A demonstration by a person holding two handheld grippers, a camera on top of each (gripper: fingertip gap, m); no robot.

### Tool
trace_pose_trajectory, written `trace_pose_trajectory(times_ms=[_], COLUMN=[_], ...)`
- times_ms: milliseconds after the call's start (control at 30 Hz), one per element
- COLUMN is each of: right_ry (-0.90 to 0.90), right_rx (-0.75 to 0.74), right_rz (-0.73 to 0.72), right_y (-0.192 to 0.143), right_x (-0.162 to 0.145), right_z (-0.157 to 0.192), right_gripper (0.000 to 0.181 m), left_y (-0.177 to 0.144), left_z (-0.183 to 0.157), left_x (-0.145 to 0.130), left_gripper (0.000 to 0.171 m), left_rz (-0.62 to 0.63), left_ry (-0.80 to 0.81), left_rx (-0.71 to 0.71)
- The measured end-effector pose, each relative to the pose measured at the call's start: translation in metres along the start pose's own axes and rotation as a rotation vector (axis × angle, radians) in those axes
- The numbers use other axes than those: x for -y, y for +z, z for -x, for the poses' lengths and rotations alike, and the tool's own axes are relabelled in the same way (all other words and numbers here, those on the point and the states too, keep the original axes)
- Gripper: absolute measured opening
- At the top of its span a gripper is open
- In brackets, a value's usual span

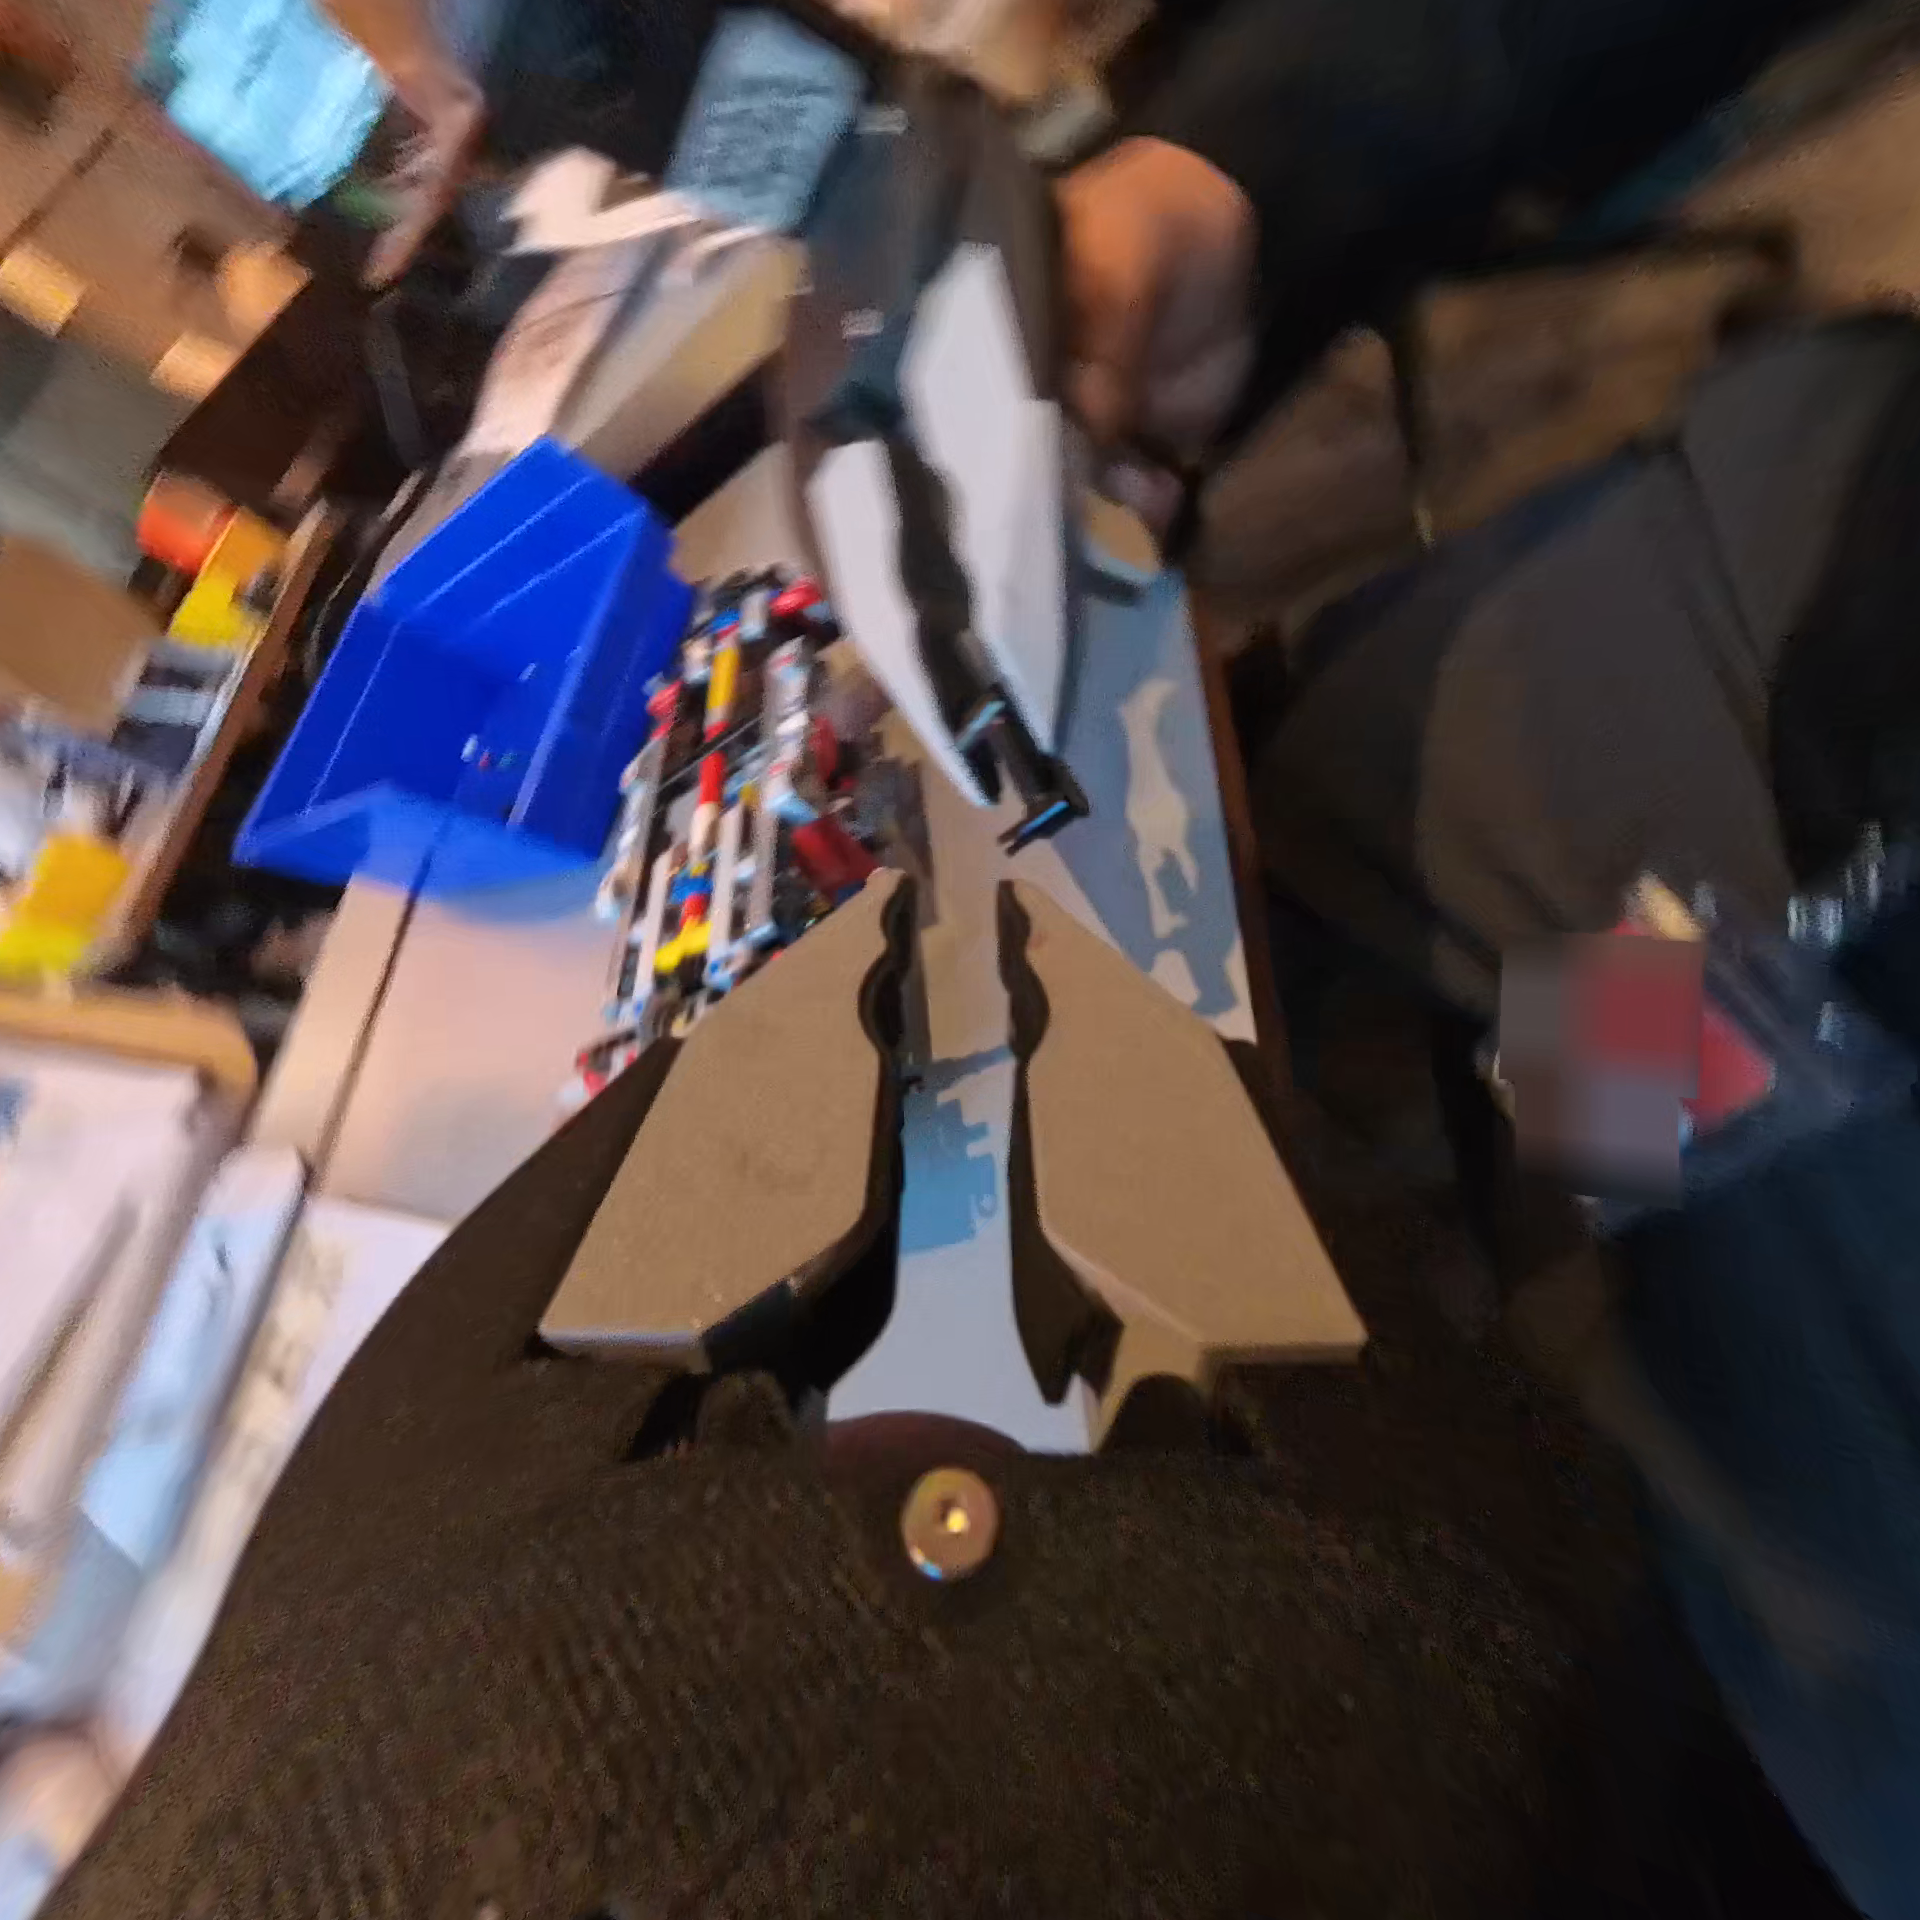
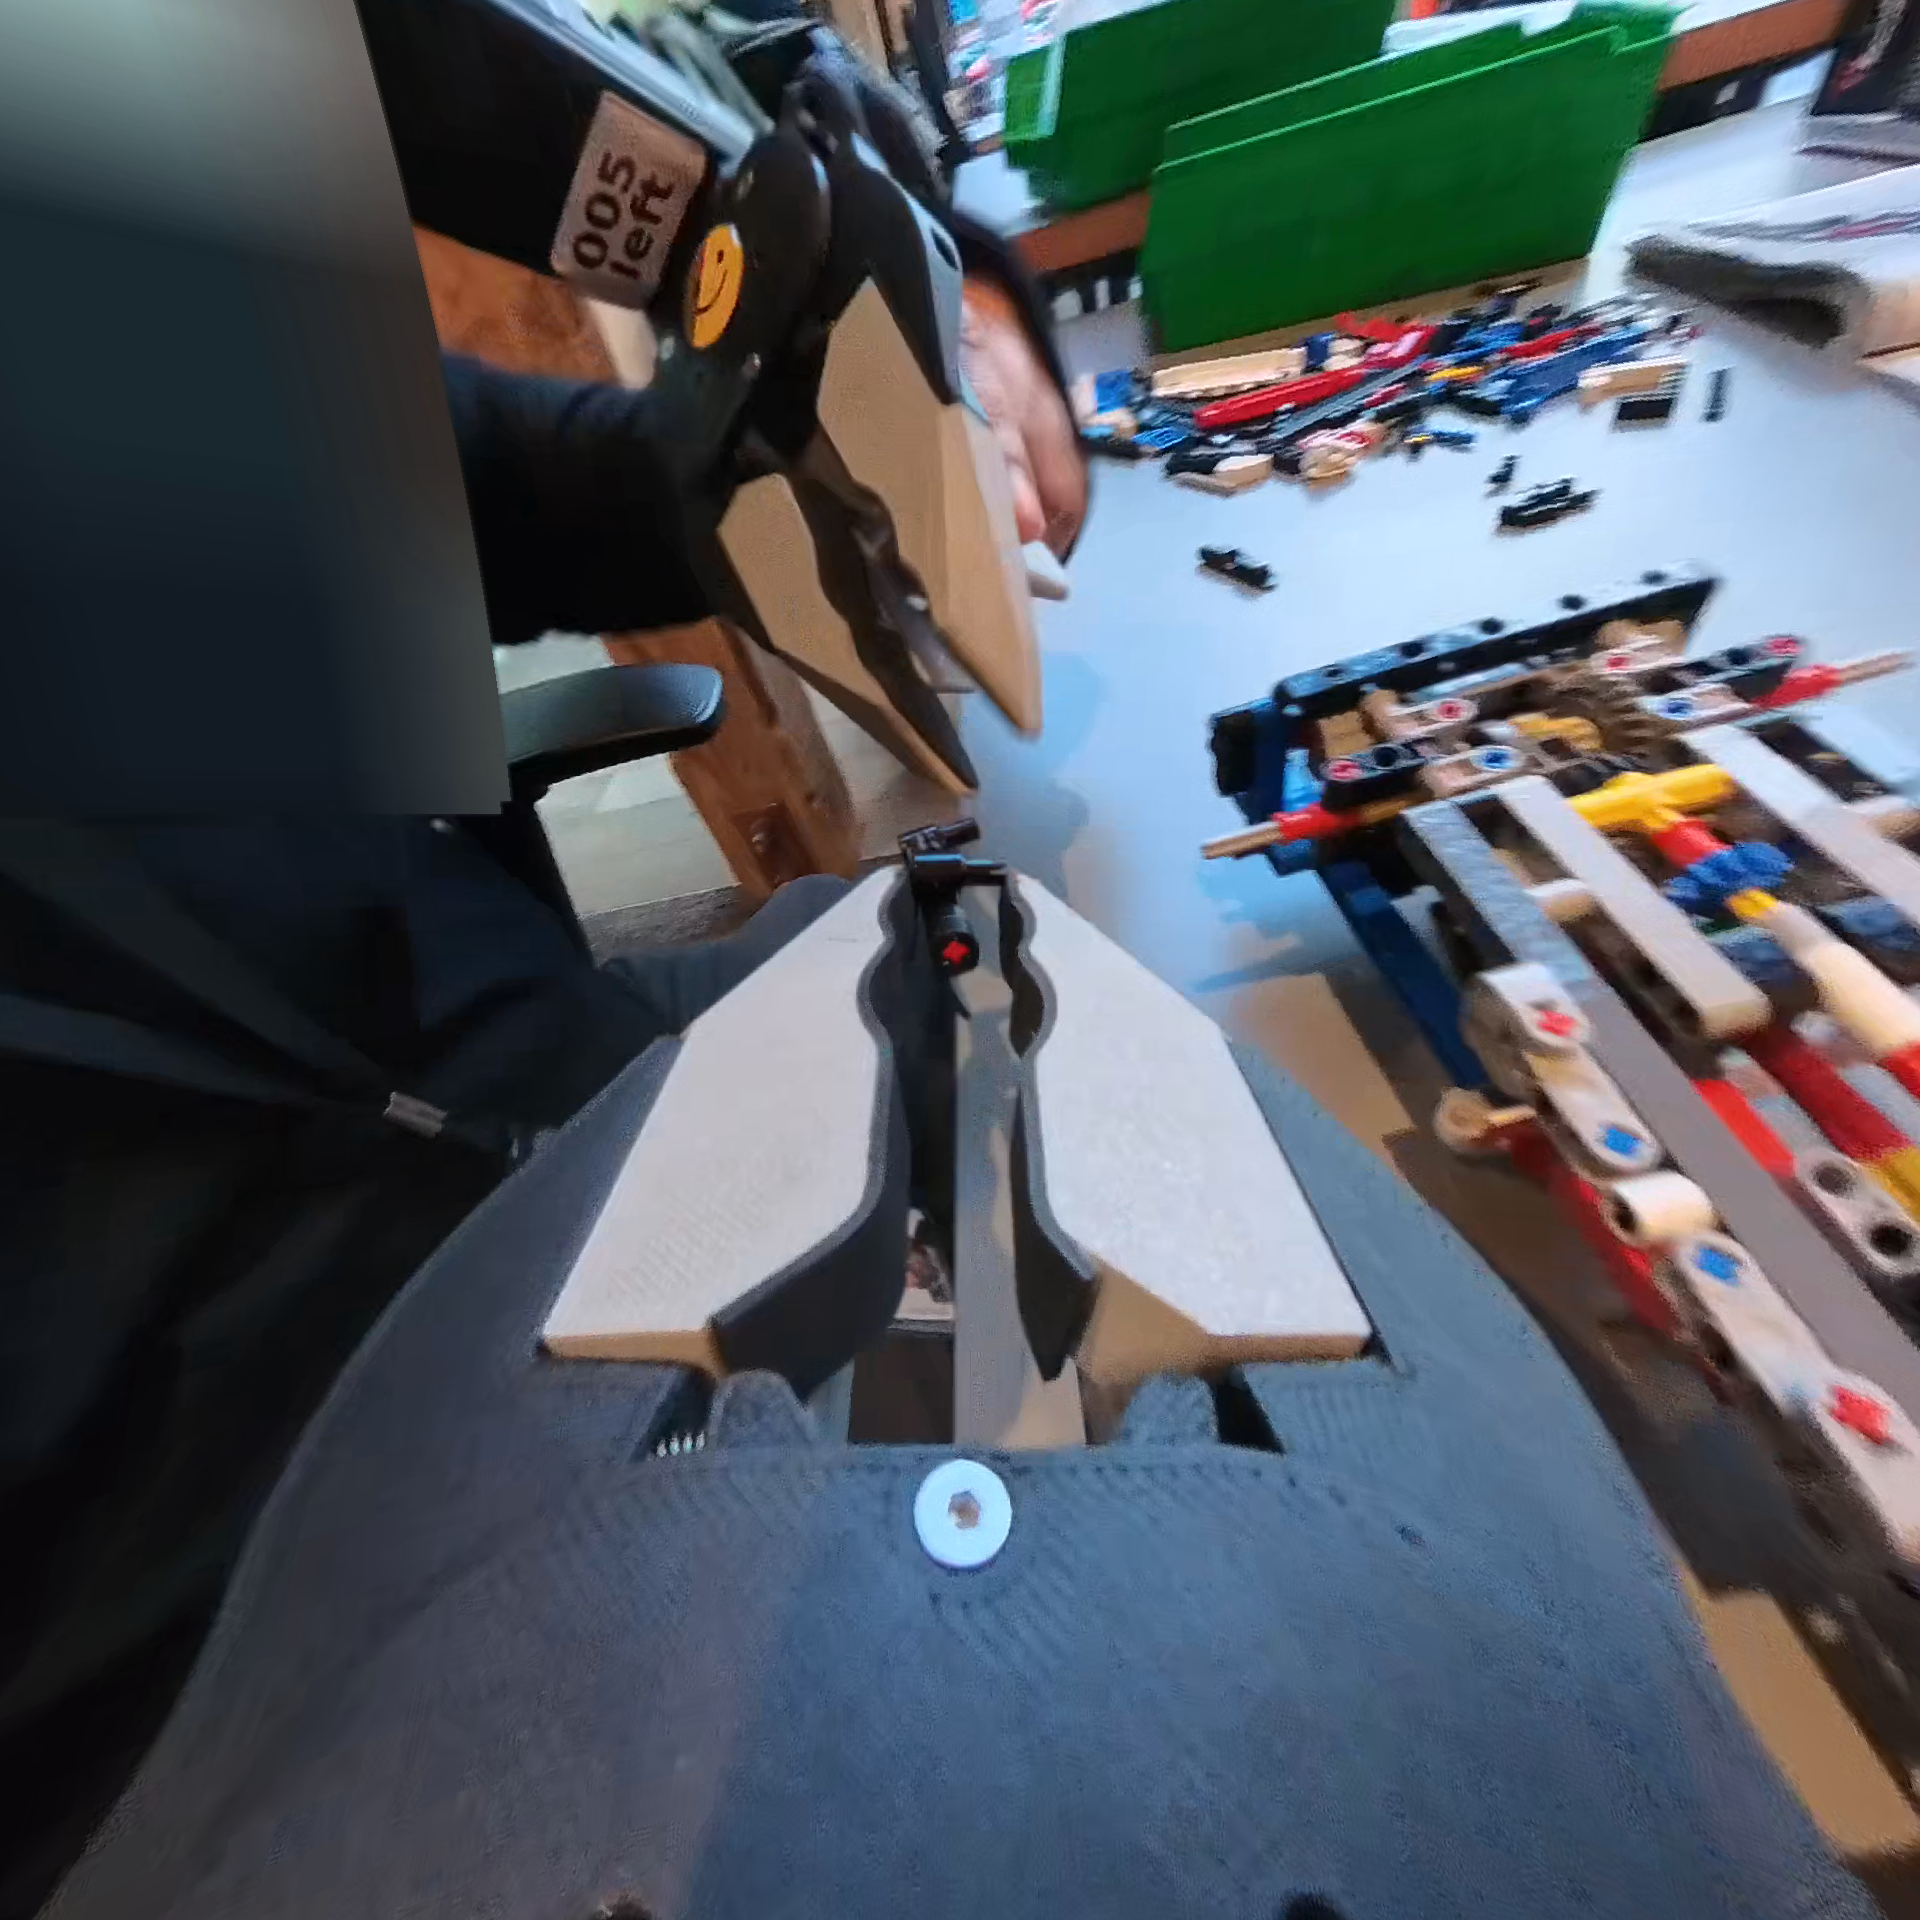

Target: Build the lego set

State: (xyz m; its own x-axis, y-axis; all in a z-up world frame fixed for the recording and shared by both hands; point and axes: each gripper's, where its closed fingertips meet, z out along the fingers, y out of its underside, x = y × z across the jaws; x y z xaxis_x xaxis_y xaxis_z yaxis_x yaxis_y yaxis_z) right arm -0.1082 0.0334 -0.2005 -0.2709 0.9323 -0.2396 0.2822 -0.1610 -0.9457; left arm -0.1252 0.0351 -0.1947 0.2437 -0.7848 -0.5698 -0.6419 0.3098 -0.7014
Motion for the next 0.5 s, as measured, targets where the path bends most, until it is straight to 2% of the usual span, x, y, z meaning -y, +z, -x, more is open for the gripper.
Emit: trace_pose_trajectory(times_ms=[67, 133, 167, 200, 267, 400, 500], right_ry=[0.003, 0.02, 0.022, 0.021, 0.024, 0.017, -0.003], right_rx=[-0.022, -0.002, 0.006, 0.011, 0.024, 0.055, 0.062], right_rz=[-0.068, -0.138, -0.171, -0.195, -0.209, -0.244, -0.237], right_y=[-0.006, -0.009, -0.009, -0.008, -0.005, -0.002, -0.001], right_x=[0.008, 0.018, 0.022, 0.025, 0.027, 0.029, 0.028], right_z=[-0.003, 0.0, 0.001, 0.003, 0.005, 0.014, 0.017], right_gripper=[0.013, 0.013, 0.013, 0.012, 0.012, 0.012, 0.012], left_y=[-0.007, -0.004, 0.001, 0.006, 0.014, 0.007, 0.003], left_z=[0.009, -0.004, -0.015, -0.024, -0.022, -0.008, -0.007], left_x=[0.001, 0.001, 0.003, 0.003, -0.001, 0.035, 0.035], left_gripper=[0.016, 0.016, 0.02, 0.023, 0.029, 0.015, 0.004], left_rz=[-0.064, -0.113, -0.118, -0.098, -0.049, -0.312, -0.339], left_ry=[-0.292, -0.554, -0.63, -0.655, -0.659, -0.761, -0.782], left_rx=[0.091, 0.056, 0.003, -0.033, 0.004, 0.004, -0.016])
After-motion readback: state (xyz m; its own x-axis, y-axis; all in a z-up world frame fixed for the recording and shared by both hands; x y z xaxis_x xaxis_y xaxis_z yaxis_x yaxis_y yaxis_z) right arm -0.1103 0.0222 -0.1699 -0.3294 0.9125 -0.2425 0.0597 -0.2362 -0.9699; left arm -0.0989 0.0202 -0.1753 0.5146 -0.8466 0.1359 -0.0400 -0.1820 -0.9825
